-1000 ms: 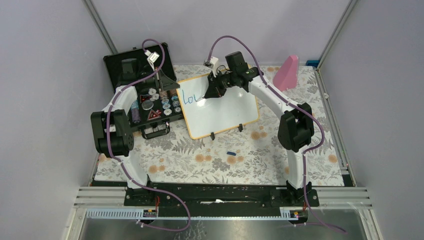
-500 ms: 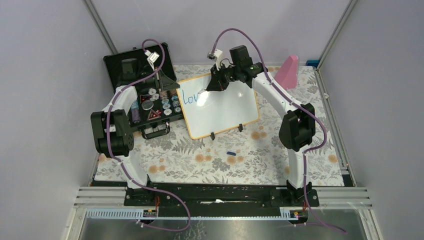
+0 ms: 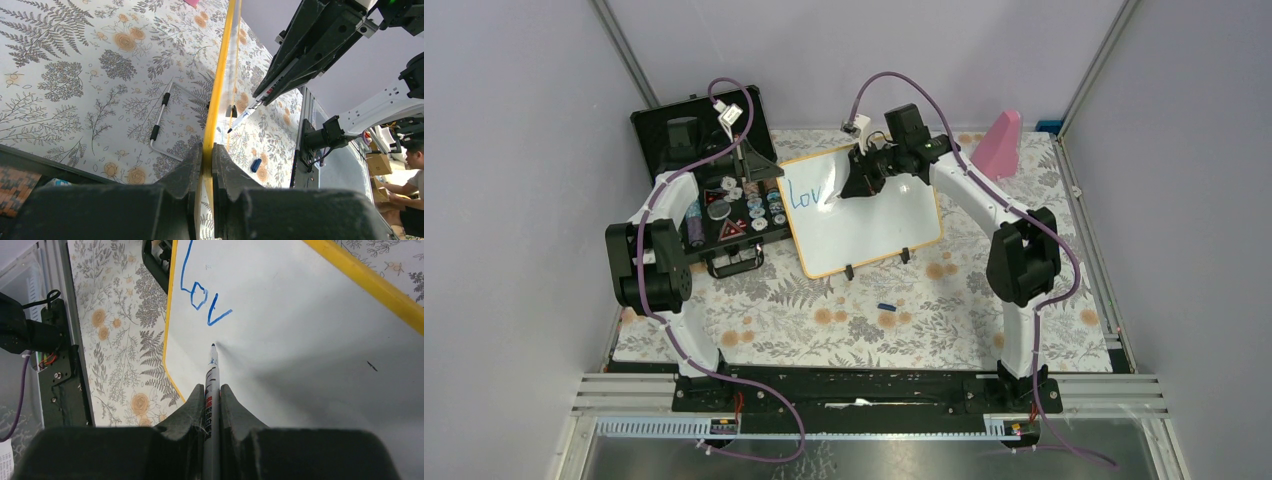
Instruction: Write a sentence on the whiteboard
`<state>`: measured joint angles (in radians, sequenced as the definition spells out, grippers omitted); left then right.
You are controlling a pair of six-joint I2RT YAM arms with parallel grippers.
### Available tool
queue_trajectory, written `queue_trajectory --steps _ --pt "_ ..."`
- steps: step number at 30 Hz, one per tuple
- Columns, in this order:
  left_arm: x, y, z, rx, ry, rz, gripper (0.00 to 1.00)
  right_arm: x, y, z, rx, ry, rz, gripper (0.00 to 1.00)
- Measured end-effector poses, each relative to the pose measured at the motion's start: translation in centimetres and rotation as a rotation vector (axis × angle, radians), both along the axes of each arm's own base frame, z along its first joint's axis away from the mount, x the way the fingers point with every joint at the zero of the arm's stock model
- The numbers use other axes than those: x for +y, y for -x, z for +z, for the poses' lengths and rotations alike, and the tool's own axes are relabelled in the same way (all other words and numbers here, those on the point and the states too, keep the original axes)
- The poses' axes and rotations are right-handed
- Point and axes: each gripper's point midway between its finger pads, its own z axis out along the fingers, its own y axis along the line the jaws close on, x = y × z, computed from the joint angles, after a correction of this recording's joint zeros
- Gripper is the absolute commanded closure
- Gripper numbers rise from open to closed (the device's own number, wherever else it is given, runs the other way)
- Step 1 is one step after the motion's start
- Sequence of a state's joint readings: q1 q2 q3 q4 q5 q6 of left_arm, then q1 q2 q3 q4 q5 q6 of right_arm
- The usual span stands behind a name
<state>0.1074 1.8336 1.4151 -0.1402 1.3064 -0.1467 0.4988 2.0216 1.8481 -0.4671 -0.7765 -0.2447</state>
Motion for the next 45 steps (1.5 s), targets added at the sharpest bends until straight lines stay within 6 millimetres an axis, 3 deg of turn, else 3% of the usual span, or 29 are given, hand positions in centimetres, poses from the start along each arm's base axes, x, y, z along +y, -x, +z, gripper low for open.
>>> queue_trajectory --steps 10,24,45 --pt "0.0 0.1 0.1 -0.002 0.0 0.0 1.0 -0.1 0.1 -0.1 -0.001 0.0 0.001 1.0" --pt "0.0 0.1 0.2 -0.003 -0.001 0.0 1.0 0.3 -0.9 2.4 -0.057 -0.03 -0.01 1.0" --pt "0.0 0.1 0.2 -0.004 -0.001 0.0 1.0 0.0 -1.6 1.4 -0.049 -0.007 -0.033 1.0"
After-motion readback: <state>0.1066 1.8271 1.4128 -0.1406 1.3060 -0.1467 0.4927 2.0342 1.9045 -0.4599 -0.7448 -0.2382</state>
